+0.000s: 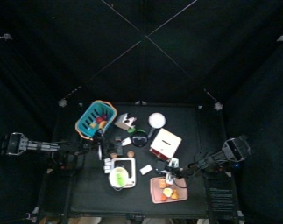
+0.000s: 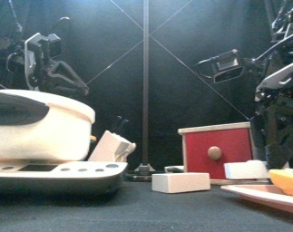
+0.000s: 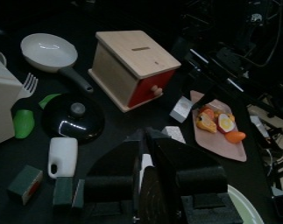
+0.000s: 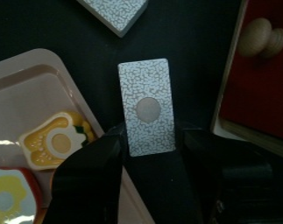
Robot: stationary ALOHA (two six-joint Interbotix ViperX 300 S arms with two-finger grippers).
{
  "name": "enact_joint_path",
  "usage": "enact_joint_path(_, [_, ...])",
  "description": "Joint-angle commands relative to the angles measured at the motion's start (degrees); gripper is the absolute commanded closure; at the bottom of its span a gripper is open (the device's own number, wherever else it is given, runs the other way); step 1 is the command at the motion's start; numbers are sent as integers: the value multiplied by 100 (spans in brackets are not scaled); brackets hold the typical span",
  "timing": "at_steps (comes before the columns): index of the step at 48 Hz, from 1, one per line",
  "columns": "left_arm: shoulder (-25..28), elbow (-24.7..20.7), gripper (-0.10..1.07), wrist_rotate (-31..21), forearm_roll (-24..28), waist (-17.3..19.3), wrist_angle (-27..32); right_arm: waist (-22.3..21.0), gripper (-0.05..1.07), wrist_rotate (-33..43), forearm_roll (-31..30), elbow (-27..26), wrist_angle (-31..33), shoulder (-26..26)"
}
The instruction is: Place rice on plate
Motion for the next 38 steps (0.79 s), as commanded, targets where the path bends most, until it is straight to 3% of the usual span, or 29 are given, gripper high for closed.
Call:
enact_joint_path(1, [-9, -70, 41, 0, 18, 18, -26, 0, 34, 44, 352, -185, 123, -396])
enact_joint_path(8, [-9, -70, 41, 0, 18, 18, -26, 70, 34, 325, 1011, -343, 606, -721])
enact_joint_path(14, [-9, -70, 41, 9, 18, 18, -26, 387, 34, 1151, 1345, -431, 1055, -888])
enact_joint_path(25, [-35, -62, 41, 9, 18, 18, -26, 1248, 34, 3217, 940, -475, 1547, -905])
enact_joint_path(38, [-141, 53, 41, -18, 9, -70, -18, 2268, 34, 6108, 185, -545, 2109, -501])
